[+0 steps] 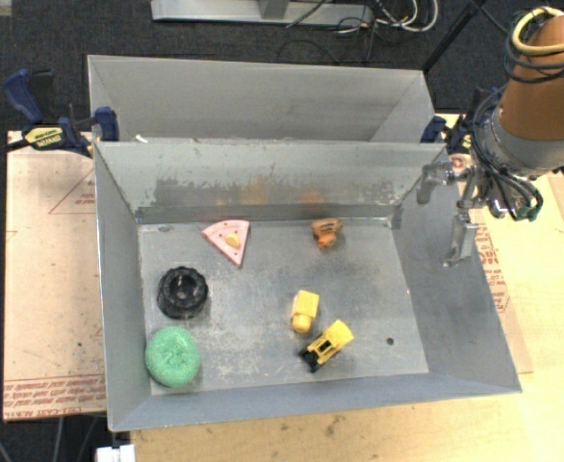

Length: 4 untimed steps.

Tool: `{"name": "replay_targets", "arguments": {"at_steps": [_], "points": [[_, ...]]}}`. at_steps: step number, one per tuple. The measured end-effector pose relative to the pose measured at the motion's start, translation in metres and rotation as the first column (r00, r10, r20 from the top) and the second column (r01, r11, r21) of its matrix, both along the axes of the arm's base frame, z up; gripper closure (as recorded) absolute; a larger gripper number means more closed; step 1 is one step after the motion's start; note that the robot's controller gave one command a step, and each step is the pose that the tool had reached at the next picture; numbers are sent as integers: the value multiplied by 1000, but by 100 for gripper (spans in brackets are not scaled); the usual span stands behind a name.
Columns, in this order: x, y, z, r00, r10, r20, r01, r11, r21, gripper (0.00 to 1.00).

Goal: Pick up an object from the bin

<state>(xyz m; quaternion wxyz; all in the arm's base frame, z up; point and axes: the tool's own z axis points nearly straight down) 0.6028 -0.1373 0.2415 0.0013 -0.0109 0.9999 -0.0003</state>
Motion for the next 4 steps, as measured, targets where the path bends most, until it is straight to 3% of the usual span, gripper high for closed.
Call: {"name": "replay_targets", "arguments": {"at_steps": [1,2,3,4], "points": [[-16,30,0,996,95,-1,-95,996,0,0],[-71,38,-31,996,91,3,-91,996,1,0],[-72,42,-49,997,79,-5,-79,997,-1,0],[-61,80,-67,990,139,6,-139,990,0,0]]}}
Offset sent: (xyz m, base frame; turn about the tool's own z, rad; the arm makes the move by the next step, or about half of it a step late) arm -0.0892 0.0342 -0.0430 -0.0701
